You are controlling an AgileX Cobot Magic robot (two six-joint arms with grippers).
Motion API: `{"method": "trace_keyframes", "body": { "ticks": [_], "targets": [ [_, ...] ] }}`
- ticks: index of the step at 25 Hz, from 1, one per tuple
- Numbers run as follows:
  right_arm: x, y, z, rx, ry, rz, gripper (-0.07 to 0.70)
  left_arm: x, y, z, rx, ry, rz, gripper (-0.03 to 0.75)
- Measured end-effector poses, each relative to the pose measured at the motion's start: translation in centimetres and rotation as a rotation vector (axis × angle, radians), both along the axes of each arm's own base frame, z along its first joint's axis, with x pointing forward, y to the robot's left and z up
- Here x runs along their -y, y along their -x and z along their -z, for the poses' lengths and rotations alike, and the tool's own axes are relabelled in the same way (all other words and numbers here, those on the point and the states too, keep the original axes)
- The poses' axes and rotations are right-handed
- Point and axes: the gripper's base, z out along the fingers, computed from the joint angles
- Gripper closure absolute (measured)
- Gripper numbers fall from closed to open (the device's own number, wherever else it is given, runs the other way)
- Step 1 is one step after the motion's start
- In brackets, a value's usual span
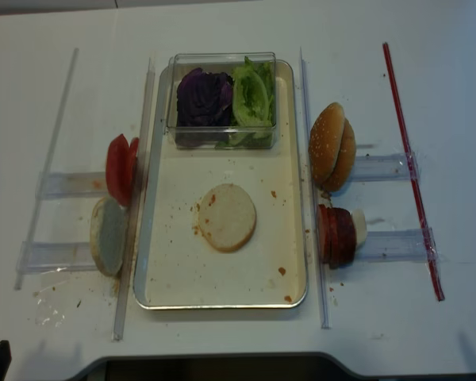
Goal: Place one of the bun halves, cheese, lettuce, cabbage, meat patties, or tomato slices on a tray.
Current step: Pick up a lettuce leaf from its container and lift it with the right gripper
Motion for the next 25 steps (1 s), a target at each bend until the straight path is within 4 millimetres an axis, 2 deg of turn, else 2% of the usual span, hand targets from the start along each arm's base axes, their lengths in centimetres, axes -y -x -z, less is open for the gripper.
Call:
{"method": "trace_keyframes", "body": {
  "ticks": [15, 21, 25],
  "targets": [
    [-0.2, -0.1, 0.0, -0.01, -0.018, -0.008, -0.066, 0.0, 0.0, 0.0, 0.0, 0.0, 0.0, 0.355],
    [-0.4, -1.5, -0.3, -0.1, -0.036, 0.01, -0.066, 0.0, 0.0, 0.0, 0.0, 0.0, 0.0, 0.355],
    [-0.6, -2.9, -2.1, -0.128, -0.064, 0.034, -0.066, 0.0, 0.0, 0.0, 0.0, 0.0, 0.0, 0.355]
  ]
}}
